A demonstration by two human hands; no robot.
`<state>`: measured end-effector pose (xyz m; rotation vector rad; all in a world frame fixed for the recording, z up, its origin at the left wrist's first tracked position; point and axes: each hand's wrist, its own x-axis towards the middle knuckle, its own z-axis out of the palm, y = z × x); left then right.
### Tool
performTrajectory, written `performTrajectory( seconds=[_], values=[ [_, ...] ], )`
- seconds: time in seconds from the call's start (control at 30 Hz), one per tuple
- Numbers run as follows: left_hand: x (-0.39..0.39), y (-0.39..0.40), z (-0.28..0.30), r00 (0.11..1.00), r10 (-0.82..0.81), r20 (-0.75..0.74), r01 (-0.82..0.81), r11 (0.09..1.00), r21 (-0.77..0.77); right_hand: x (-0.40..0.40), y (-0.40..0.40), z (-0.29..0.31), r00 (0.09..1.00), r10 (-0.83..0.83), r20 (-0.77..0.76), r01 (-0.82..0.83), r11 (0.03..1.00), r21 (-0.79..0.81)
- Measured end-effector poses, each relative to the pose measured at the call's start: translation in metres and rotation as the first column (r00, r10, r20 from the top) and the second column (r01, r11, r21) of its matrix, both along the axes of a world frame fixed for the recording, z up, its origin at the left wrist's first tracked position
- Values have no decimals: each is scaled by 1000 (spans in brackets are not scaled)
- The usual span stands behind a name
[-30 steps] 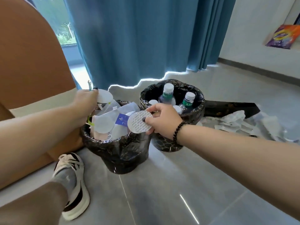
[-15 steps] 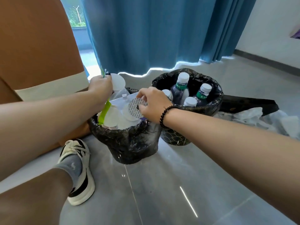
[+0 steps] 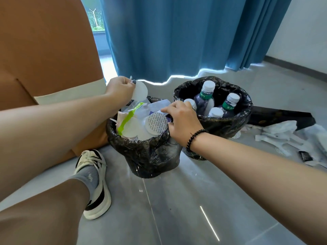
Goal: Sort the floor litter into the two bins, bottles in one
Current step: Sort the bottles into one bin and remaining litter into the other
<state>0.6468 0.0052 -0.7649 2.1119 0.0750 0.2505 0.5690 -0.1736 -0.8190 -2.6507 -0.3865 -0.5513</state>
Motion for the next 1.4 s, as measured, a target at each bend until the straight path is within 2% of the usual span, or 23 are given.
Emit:
performTrajectory(
  seconds=[0.13,0.23,0.3,0.4,0.53,0.7,0.87,0.97,1.1,1.2,1.3,1.4],
  values=[
    [2,8,-3,996,-41,-80,49,993,104,-21,-10,-10,982,62,180,-77,994,78],
    [0,8,1,994,-50,-94,63,988,143,-44,-29,-27,982,56,178,-70,995,69],
    [-4,2,7,996,-54,-78,63,991,117,-59,-45,-36,989,54,139,-61,997,50],
    [-12,-17,22,998,-67,11,66,994,89,-77,-72,-37,985,128,113,-115,987,-112],
    [-20,-52,32,984,-129,123,119,989,87,-94,-119,-27,968,237,81,-191,908,-372],
    [-43,-110,30,927,-352,130,340,935,105,-98,-188,-33,986,108,-128,-165,773,-612],
    [-67,-174,7,841,-540,33,527,832,174,-93,-251,-39,947,-133,-294,-128,681,-721],
    [-74,-209,-13,800,-600,-10,590,783,196,-89,-280,-50,787,-383,-484,-109,686,-720],
    [-83,-257,-55,745,-659,-102,667,734,128,-91,-313,-79,622,-502,-601,-35,749,-662],
    [-93,-279,-90,660,-719,-217,750,646,140,-93,-330,-101,575,-495,-651,50,816,-576],
    [-93,-289,-111,578,-746,-331,813,562,153,-89,-336,-123,583,-445,-680,118,874,-471],
    [-88,-302,-125,567,-721,-397,812,570,126,-83,-337,-143,604,-411,-683,190,906,-378]
  ],
)
